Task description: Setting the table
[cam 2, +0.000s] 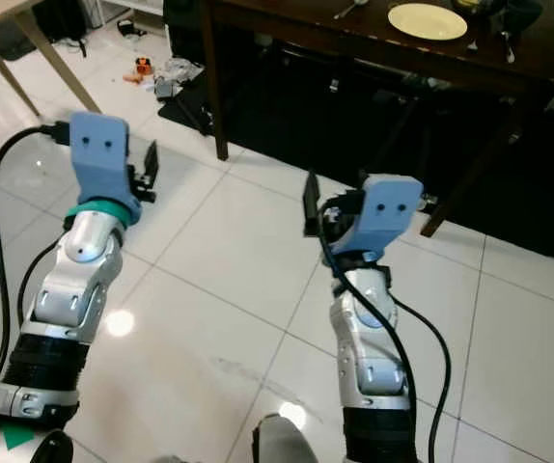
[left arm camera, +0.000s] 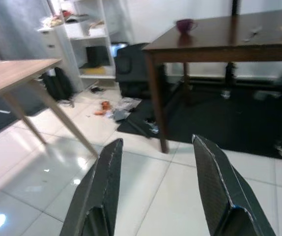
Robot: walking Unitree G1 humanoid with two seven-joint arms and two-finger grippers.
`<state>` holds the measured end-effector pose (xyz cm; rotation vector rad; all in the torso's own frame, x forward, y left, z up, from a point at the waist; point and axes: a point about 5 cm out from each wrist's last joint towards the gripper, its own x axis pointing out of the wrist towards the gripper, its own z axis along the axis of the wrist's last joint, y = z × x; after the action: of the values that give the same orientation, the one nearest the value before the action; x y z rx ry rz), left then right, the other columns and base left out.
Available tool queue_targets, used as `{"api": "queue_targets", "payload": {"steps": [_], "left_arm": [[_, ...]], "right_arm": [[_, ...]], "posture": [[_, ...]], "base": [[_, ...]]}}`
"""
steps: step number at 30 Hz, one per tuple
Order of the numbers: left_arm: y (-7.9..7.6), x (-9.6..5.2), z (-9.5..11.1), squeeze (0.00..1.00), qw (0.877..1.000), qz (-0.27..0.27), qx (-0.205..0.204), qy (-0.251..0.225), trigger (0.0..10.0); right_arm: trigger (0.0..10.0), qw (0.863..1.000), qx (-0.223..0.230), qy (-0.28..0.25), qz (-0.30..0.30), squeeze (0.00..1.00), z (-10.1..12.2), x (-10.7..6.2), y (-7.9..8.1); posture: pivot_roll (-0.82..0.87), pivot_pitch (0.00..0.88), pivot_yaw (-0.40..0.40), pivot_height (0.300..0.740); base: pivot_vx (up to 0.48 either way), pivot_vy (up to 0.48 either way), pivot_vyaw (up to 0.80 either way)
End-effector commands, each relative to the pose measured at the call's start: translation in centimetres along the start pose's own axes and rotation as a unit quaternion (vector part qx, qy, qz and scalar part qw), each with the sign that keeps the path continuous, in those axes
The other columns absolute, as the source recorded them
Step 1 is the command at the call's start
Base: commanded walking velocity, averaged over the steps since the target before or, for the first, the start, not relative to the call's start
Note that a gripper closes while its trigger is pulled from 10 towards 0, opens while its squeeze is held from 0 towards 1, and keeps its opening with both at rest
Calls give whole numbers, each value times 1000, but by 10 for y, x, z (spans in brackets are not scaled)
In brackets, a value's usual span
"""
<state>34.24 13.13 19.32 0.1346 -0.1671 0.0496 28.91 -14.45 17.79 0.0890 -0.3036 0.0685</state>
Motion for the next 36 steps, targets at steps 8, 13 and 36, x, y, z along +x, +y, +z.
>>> {"api": "queue_targets", "payload": {"steps": [8,13,36], "left_arm": [[0,2,-3,0,1000,3,3,12,10000],[-1,2,-3,0,1000,2,2,12,10000],[-6,3,-4,0,1000,-2,0,12,10000]], "right_arm": [[10000,1000,3,-1,4,0,0,0,2],[10000,1000,3,0,7,0,0,1,2],[10000,1000,4,3,13,0,-2,3,3]], "posture": [[-106,10,101,740],[-106,5,101,740],[-106,0,95,740]], "base": [[478,0,0],[472,0,0],[469,0,-730]]}}
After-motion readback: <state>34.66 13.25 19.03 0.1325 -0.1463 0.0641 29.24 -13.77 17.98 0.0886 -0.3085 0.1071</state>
